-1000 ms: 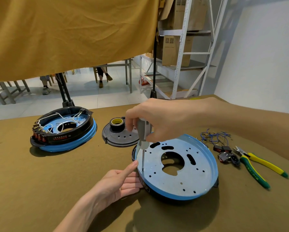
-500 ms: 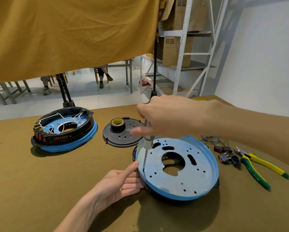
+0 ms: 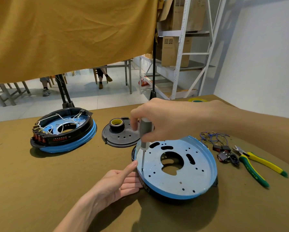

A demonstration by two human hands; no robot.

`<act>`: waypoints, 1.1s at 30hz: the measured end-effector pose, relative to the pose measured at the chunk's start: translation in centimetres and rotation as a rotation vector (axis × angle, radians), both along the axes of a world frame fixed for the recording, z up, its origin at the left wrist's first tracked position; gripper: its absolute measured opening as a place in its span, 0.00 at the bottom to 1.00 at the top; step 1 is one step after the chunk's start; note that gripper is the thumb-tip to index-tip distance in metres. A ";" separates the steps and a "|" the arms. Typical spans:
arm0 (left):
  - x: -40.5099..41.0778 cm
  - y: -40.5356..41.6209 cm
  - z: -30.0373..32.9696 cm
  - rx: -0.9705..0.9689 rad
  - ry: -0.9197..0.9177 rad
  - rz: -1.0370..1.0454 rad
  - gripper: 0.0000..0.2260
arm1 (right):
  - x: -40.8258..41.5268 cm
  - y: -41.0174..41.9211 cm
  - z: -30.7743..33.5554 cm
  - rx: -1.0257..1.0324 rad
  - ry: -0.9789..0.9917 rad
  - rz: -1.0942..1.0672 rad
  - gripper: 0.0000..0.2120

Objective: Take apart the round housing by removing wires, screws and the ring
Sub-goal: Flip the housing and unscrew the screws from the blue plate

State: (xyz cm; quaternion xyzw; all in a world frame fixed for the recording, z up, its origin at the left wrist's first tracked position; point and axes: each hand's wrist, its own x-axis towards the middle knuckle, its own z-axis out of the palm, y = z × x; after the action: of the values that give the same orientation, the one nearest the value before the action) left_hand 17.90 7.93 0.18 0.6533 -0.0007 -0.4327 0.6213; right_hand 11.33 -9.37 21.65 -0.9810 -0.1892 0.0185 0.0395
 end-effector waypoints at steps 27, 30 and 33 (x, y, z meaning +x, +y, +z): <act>-0.3 -0.2 0.3 -0.001 -0.018 0.036 0.39 | -1.9 -1.0 -0.5 -0.353 -0.159 -0.051 0.17; -0.5 -0.2 0.4 -0.002 -0.022 0.048 0.39 | -2.4 -2.2 -0.6 -0.352 -0.216 -0.107 0.22; -0.7 -0.2 0.5 -0.004 -0.027 0.060 0.37 | -3.0 -4.4 -0.7 -0.141 -0.261 -0.205 0.19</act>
State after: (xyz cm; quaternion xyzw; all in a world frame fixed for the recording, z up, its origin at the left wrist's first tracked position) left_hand 17.21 7.74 0.65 0.6576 0.0094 -0.4049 0.6353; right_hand 8.34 -13.76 20.94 -0.9896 -0.0898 -0.0999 -0.0524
